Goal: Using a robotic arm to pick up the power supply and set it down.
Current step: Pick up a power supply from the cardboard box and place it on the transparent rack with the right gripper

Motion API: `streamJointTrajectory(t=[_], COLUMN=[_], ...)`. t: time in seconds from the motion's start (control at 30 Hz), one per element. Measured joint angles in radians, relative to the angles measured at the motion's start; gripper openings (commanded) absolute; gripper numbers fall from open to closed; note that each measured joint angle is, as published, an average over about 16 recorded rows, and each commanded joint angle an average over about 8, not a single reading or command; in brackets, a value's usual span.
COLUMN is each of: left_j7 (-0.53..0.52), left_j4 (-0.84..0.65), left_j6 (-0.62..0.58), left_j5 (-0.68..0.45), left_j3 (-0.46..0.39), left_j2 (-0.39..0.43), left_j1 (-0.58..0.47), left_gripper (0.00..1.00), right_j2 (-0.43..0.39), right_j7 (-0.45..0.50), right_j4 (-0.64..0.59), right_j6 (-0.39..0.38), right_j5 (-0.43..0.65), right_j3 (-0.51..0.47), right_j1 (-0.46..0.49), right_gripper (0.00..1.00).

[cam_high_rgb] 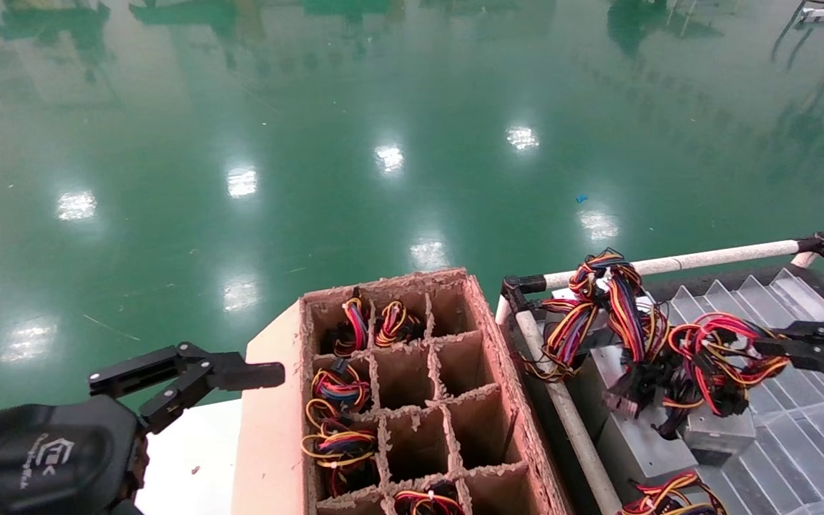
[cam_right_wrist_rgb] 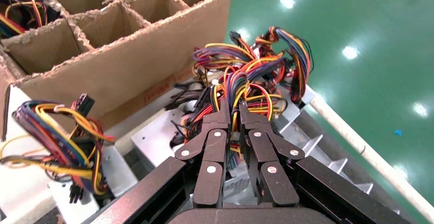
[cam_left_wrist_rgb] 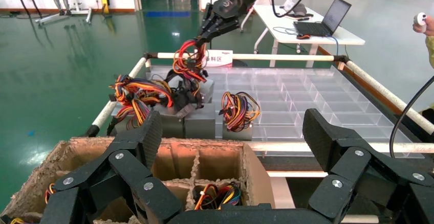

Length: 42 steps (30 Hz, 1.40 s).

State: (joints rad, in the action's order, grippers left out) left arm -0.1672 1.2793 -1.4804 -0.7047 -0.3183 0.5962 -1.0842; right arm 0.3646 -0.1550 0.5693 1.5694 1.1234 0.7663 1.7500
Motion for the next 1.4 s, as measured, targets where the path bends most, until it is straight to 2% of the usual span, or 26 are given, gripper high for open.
streamJointTrajectory(t=[0.27,0.7,0.9,1.4], left_j7=[0.000,0.000,0.000,0.001], left_j4=[0.000,0.000,0.000,0.000], left_j6=[0.000,0.000,0.000,0.001], left_j5=[0.000,0.000,0.001,0.001], left_j3=[0.000,-0.001,-0.001,-0.001], left_j2=[0.000,0.000,0.000,-0.001], left_j1=[0.000,0.000,0.000,0.000], left_gripper=[1.00,1.00,1.00,1.00], right_j2=[0.029,0.090,0.123,0.168], right_j7=[-0.032,-0.124,-0.145,-0.152], right_j4=[-0.115,-0.357,-0.387,-0.409], right_j6=[0.003,0.009,0.008,0.006], right_j5=[-0.064,-0.361,-0.446,-0.541], right_j3=[0.001,-0.103,-0.139,-0.173], right_j1=[-0.043,-0.261,-0.326,-0.443], right_gripper=[0.00,0.00,0.00,0.00])
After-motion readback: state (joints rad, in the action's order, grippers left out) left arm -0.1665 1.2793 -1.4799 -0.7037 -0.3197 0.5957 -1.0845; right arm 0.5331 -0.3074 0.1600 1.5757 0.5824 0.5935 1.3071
